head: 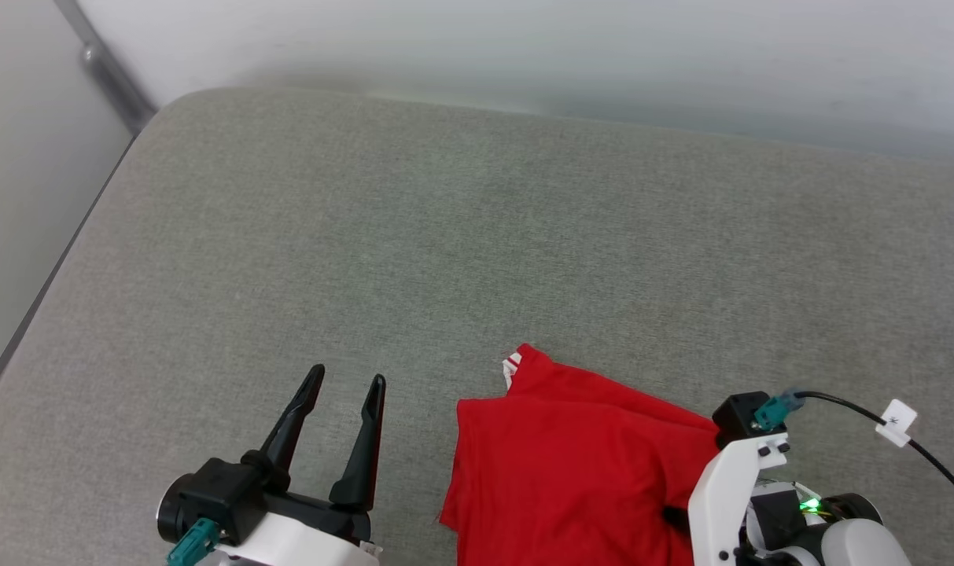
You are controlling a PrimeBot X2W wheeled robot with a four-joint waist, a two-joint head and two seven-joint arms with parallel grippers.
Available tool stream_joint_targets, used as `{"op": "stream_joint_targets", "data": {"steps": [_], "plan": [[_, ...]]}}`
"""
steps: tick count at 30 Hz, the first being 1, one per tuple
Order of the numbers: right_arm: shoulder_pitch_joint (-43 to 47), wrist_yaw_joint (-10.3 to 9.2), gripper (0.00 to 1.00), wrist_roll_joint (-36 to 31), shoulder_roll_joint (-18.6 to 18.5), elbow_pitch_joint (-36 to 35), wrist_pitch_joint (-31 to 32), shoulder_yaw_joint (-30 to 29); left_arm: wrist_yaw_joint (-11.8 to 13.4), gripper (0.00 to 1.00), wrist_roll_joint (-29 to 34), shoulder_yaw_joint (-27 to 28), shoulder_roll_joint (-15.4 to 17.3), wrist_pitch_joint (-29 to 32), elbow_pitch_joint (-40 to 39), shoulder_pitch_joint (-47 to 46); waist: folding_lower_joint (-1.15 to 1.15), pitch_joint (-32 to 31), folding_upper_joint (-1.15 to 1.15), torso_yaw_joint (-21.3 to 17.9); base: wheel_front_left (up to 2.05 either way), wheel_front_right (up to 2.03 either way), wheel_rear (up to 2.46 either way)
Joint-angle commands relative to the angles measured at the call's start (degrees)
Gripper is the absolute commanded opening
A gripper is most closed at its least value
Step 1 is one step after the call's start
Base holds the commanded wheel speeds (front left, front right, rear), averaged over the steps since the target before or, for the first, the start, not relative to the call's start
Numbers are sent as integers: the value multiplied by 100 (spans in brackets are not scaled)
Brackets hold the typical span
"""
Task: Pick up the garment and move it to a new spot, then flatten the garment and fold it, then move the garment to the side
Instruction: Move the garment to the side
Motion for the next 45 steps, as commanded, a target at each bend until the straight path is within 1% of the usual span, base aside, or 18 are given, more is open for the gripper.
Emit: {"op": "stream_joint_targets", "data": {"steps": [1, 3, 7, 11, 14, 18, 20, 24, 28, 32, 37, 38, 45], "plan": [[64, -9, 0, -121, 14, 239, -25, 96, -7, 100, -6, -44, -8, -11, 7, 5, 0, -65, 0, -87, 0, 0, 0], [-13, -9, 0, -196, -10, 186, -124, 164, -7, 100, -28, -59, -6, -11, 13, 26, 0, -114, 0, -180, 0, 0, 0], [-203, -11, 0, -461, -501, -111, -235, 539, -7, 100, -45, -104, -30, -11, -26, 54, 0, -162, 0, -450, 0, 0, 0], [-453, -8, 0, -595, -1129, -518, -211, 1047, -7, 100, -38, -155, -35, -11, -59, 74, 0, -137, 0, -814, 0, 0, 0], [-683, -8, 0, -663, -1713, -812, -158, 1387, -7, 100, -32, -228, -33, -11, -97, 27, 0, -46, 0, -1125, 0, 0, 0], [-1021, -7, 0, -680, -2505, -1083, -145, 1667, -7, 100, -4, -343, -31, -11, -155, -112, 0, 142, 0, -1532, 0, 0, 0], [-1182, -7, 0, -671, -2877, -1151, -171, 1740, -7, 100, 10, -412, -13, -11, -179, -165, 0, 260, 0, -1727, 0, 0, 0], [-1499, -8, 0, -629, -3528, -1144, -374, 1693, -7, 100, 45, -493, 49, -11, -271, -364, 0, 552, 0, -2076, 0, 0, 0], [-1743, -8, 0, -678, -4025, -852, -757, 1601, -7, 100, 98, -591, 176, -11, -371, -580, 0, 900, 0, -2361, 0, 0, 0], [-1980, -8, 0, -726, -4300, -355, -1263, 1450, -7, 100, 156, -664, 323, -11, -504, -818, 0, 1295, 0, -2581, 0, 0, 0], [-2290, -8, 0, -886, -4495, 375, -2045, 1197, -7, 100, 215, -768, 514, -11, -681, -1123, 0, 1779, 0, -2719, 0, 0, 0], [-2290, -8, 0, -886, -4495, 375, -2045, 1197, -7, 100, 215, -768, 514, -11, -681, -1123, 0, 1779, 0, -2719, 0, 0, 0], [-2716, -8, 0, -1251, -4535, 1459, -3076, 855, -7, 100, 270, -842, 745, -11, -903, -1471, 0, 2312, 0, -2734, 0, 0, 0]]}}
